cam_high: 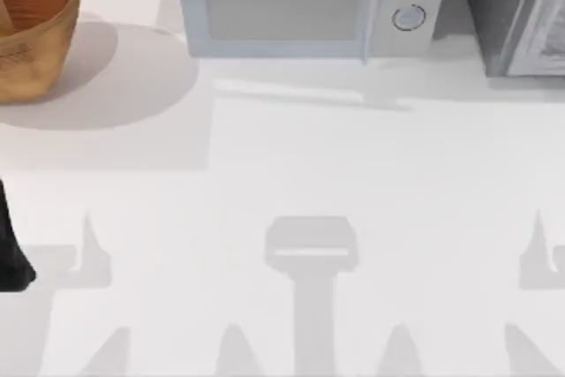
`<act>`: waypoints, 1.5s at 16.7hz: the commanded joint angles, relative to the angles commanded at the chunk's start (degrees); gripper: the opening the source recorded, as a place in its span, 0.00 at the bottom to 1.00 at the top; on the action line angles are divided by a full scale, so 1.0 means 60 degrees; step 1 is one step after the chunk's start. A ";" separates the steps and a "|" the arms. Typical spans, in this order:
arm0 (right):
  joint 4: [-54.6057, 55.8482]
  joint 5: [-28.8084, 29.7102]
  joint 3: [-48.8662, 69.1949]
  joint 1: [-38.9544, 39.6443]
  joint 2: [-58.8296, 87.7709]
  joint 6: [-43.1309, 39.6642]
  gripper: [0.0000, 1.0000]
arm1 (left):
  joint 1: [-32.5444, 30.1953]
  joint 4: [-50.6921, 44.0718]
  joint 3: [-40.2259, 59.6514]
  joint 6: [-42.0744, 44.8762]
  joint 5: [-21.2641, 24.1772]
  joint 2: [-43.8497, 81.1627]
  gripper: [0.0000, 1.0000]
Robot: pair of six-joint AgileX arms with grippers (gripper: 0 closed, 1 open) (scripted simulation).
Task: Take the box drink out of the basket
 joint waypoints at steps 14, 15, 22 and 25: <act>0.0000 0.0000 0.0000 0.0000 0.0000 0.0000 1.00 | 0.0983 0.3544 0.2564 0.0009 0.0862 0.6308 1.00; 0.0000 0.0000 0.0000 0.0000 0.0000 0.0000 1.00 | 0.1096 0.4058 0.2959 0.0026 0.0982 0.7173 1.00; 0.0000 0.0000 0.0000 0.0000 0.0000 0.0000 1.00 | 0.1803 0.7649 0.5801 0.0097 0.1834 1.3469 1.00; 0.0000 0.0000 0.0000 0.0000 0.0000 0.0000 1.00 | 0.2017 0.8979 0.6897 0.0102 0.2151 1.5905 1.00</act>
